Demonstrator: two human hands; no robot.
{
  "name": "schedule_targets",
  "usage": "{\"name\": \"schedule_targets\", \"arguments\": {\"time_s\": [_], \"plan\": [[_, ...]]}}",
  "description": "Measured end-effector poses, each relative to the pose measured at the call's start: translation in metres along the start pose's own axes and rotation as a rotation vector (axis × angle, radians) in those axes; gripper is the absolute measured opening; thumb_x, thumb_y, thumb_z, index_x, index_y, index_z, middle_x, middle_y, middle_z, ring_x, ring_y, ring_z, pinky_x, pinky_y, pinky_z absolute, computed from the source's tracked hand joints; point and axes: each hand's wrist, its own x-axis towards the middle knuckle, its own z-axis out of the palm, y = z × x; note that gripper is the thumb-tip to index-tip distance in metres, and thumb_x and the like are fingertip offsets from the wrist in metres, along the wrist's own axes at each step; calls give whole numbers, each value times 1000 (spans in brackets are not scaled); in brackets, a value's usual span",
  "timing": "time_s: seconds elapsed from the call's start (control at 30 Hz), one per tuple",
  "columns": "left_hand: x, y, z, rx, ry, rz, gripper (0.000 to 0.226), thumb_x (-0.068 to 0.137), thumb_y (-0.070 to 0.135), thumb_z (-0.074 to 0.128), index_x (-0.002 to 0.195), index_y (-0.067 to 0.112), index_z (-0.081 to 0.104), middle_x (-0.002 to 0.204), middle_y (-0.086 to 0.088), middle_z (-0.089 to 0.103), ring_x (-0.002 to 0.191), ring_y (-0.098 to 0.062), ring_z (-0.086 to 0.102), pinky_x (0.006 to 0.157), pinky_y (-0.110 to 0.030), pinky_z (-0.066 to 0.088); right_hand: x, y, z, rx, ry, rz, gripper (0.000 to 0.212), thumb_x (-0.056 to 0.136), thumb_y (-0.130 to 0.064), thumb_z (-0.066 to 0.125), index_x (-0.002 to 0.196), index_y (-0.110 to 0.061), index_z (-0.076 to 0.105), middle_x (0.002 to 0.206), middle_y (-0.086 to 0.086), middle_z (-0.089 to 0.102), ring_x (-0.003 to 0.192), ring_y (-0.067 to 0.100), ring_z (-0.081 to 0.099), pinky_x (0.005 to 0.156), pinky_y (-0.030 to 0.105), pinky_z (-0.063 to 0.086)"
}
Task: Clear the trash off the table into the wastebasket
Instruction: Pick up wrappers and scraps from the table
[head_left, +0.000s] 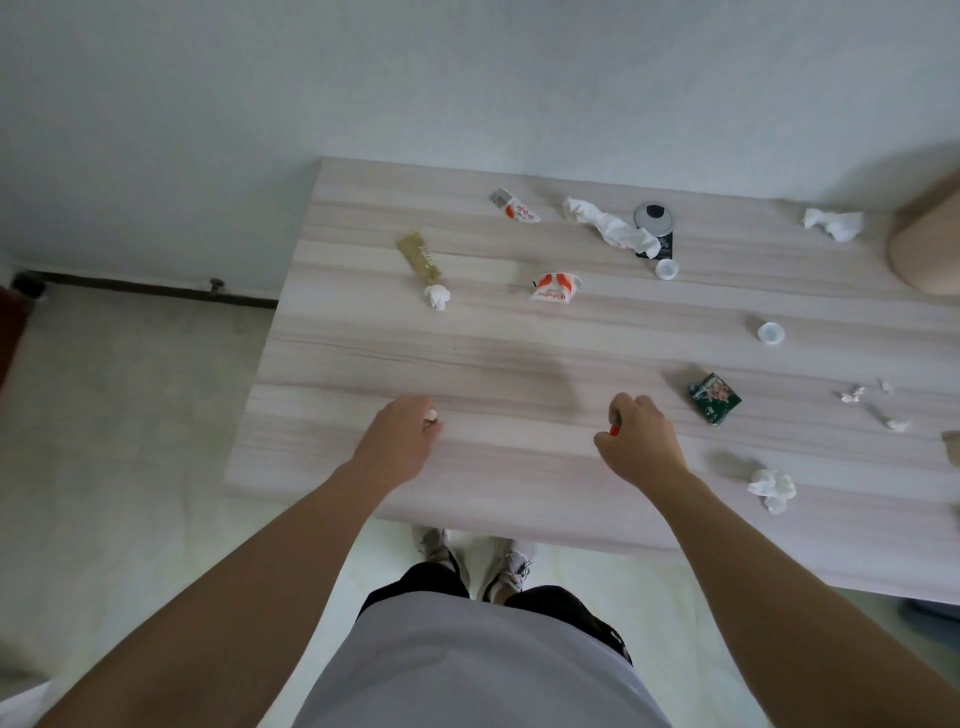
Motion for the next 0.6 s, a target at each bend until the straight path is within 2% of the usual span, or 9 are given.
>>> {"name": "schedule_targets", "arguments": {"time_s": [0.13,0.27,0.43,0.53,0.6], "plan": [[10,-11,-16,-18,10,63,9,91,9,50,82,12,52,82,-7,55,78,-31,55,67,-36,41,8,-18,-3,-24,-1,-22,8,76,-11,52,81,-15,49,86,4,49,72,24,50,63,37,49],[25,-22,-33,-72,-23,64,22,84,-1,47,92,13,61,81,-9,65,73,-30,59,67,-38,51,15,-42,-7,-49,20,-15,8,77,-9,48,83,-14,52,84,4,51,76,27,52,64,36,47],[50,-25,-52,-48,-5,88,9,89,22,54,92,17,61,81,-11,66,76,-34,59,67,-37,48,30,-65,-8,-59,88,-23,22,80,-11,50,98,-17,60,95,3,56,83,26,55,69,32,44],[64,-23,-62,-39,1,64,18,84,30,61,98,18,61,88,-11,67,82,-31,60,71,-36,48,39,-74,-10,-62,125,-32,20,87,-22,55,106,-18,60,98,3,60,84,24,57,71,33,47],[73,-22,-64,-61,-10,52,23,82,30,65,100,17,60,88,-7,64,81,-27,60,70,-32,47,46,-78,-13,-46,131,-34,28,89,-32,60,114,-19,58,102,2,61,87,22,58,72,32,47]]}}
